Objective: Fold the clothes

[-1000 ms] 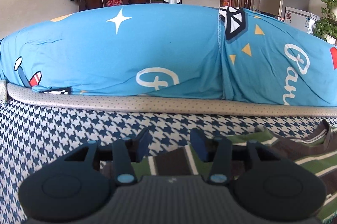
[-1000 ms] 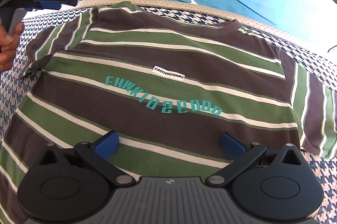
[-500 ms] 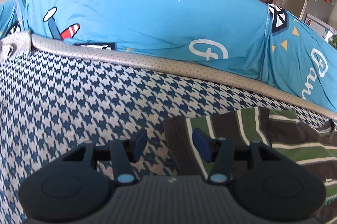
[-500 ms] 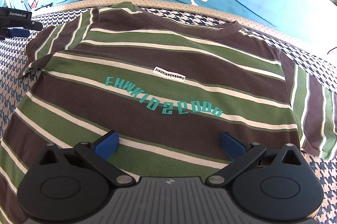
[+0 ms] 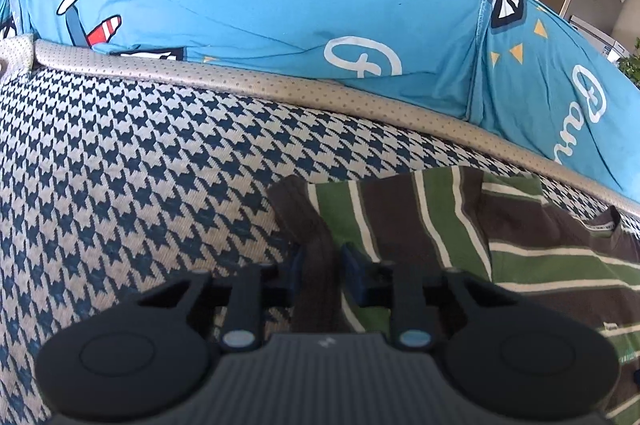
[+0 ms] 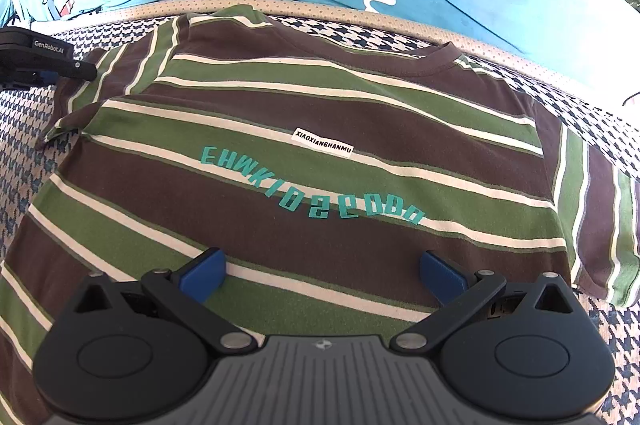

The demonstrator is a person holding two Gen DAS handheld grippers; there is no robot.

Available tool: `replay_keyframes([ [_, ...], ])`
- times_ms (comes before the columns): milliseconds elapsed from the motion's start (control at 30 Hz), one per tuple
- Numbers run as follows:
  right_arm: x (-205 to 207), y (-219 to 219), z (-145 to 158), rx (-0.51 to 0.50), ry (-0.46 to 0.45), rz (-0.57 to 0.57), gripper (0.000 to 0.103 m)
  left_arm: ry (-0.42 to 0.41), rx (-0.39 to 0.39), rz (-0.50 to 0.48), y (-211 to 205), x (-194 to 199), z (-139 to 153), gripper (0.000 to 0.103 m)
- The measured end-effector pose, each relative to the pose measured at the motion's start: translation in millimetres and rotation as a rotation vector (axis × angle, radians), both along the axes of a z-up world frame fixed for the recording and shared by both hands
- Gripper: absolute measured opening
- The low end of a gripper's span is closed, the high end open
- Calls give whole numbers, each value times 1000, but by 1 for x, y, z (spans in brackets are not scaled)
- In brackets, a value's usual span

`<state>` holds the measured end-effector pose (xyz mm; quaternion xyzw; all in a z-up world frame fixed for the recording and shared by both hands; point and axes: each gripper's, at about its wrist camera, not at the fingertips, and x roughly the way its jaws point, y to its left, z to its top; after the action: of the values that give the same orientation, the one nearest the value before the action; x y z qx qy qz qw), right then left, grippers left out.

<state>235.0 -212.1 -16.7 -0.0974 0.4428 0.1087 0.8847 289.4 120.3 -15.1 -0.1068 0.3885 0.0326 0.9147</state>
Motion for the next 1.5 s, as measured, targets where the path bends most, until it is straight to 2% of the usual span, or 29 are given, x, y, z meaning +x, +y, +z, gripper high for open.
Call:
replay_keyframes([
  [133,0,0,0,-2,0,0,103,-121,247,6,-27,-11,17,9],
  [533,-1,-2,1,-4,6,11,103,12,331,98,-9,-5,1,13],
  [633,-5,-3,3,-6,6,23,103,-8,310,106,-9,-8,12,28],
  [733,-9,-6,5,-7,4,33,103,-37,285,101,-12,-13,23,31],
  [867,-12,-14,11,8,-10,29,103,-60,236,59,-28,-20,36,36],
  [967,-15,-24,18,31,-30,13,103,-62,227,8,-43,-28,38,42],
  [1233,-15,-69,37,76,-54,-95,103,-49,177,-84,-77,-48,36,48],
  [1500,-10,-135,55,132,-77,-264,87,-35,144,-152,-105,-64,34,51],
])
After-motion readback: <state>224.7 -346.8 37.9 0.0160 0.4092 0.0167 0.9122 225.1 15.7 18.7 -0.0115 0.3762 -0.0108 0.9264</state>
